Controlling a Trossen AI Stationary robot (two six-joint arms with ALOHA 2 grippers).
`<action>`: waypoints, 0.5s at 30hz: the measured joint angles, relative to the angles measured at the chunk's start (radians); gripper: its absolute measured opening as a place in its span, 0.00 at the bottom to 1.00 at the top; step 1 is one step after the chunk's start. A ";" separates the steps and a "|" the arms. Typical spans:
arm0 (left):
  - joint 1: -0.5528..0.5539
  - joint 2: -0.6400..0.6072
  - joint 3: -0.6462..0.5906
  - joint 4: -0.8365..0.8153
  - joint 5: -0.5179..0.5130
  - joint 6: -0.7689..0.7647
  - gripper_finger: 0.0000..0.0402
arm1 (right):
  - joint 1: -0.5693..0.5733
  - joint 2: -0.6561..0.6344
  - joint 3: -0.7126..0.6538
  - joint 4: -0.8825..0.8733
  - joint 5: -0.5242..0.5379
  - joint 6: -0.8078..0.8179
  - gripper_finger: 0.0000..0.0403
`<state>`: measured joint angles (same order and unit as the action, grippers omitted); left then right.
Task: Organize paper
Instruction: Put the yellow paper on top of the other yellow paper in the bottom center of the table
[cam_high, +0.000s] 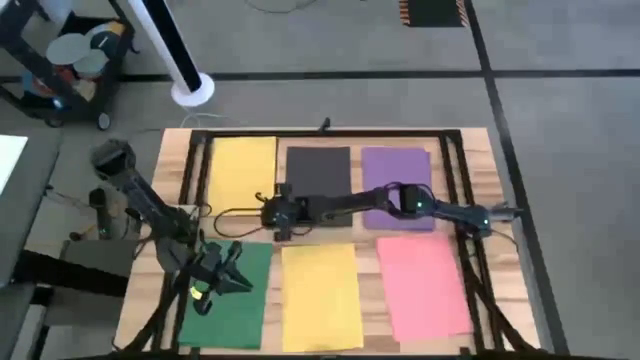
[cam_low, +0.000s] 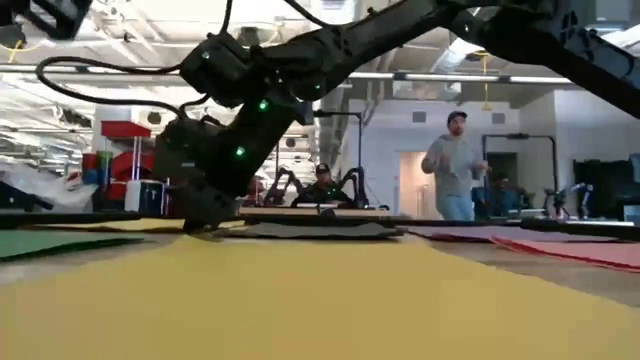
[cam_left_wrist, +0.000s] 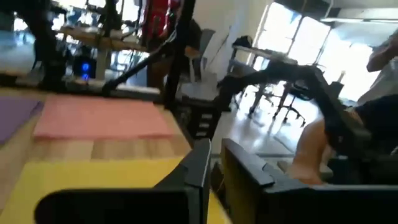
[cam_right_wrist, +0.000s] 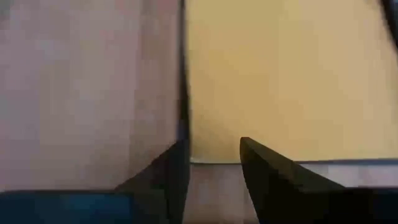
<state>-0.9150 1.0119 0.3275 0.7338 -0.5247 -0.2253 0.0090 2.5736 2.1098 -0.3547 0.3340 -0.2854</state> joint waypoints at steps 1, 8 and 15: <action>0.000 0.000 0.009 0.000 0.004 0.018 0.09 | 0.002 0.000 0.000 0.001 -0.002 0.000 0.34; -0.001 0.000 0.021 -0.012 0.008 0.050 0.09 | 0.001 0.000 0.000 0.012 -0.052 0.041 0.34; -0.001 0.000 0.021 -0.027 0.009 0.043 0.09 | -0.005 0.000 0.000 0.010 -0.090 0.053 0.33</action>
<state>-0.9157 1.0115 0.3489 0.7063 -0.5159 -0.1819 0.0042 2.5736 2.1098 -0.3451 0.2442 -0.2325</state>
